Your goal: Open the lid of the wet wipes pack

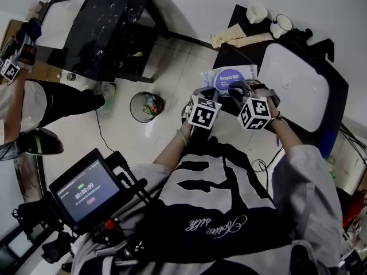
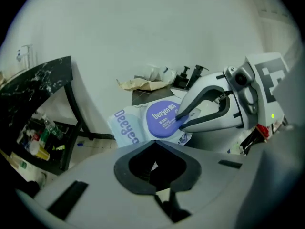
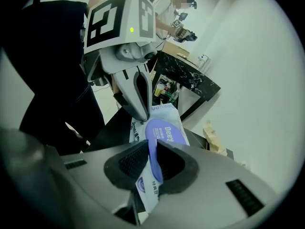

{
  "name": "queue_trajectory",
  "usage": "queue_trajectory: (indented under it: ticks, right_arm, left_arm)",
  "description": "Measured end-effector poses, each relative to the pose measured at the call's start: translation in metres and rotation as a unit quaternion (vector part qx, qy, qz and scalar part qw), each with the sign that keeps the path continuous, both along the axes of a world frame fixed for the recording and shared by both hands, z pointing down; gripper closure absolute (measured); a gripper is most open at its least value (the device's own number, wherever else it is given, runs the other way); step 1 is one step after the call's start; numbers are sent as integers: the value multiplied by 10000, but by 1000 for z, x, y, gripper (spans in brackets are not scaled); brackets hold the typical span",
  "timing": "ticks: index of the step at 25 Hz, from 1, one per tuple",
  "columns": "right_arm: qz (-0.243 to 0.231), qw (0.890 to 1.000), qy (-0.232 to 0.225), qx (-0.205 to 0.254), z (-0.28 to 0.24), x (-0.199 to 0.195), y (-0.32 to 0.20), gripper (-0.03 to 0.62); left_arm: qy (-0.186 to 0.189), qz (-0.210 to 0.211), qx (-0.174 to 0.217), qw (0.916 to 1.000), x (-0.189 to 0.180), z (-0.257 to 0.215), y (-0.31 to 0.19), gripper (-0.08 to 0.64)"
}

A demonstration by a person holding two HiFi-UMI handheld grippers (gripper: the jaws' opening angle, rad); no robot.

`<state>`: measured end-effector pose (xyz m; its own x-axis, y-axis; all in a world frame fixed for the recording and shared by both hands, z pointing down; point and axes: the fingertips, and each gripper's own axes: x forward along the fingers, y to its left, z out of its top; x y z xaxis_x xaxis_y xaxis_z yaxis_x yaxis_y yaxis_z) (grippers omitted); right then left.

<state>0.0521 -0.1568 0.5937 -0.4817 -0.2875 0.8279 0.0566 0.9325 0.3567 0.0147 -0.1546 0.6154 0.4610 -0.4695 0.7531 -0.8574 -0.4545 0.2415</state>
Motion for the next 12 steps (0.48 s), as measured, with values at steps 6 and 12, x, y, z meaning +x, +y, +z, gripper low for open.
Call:
queue_trajectory:
  ticks: [6,12]
  right_arm:
    - [276,9977,-509,-341,-9,1,-8,537]
    - [176,9947,-925,-412,-38,-8,-20,537]
  left_arm:
    - [126,403,-411,9983,5,5,0,561]
    - [83,488,-307,9983,6,3,0,561]
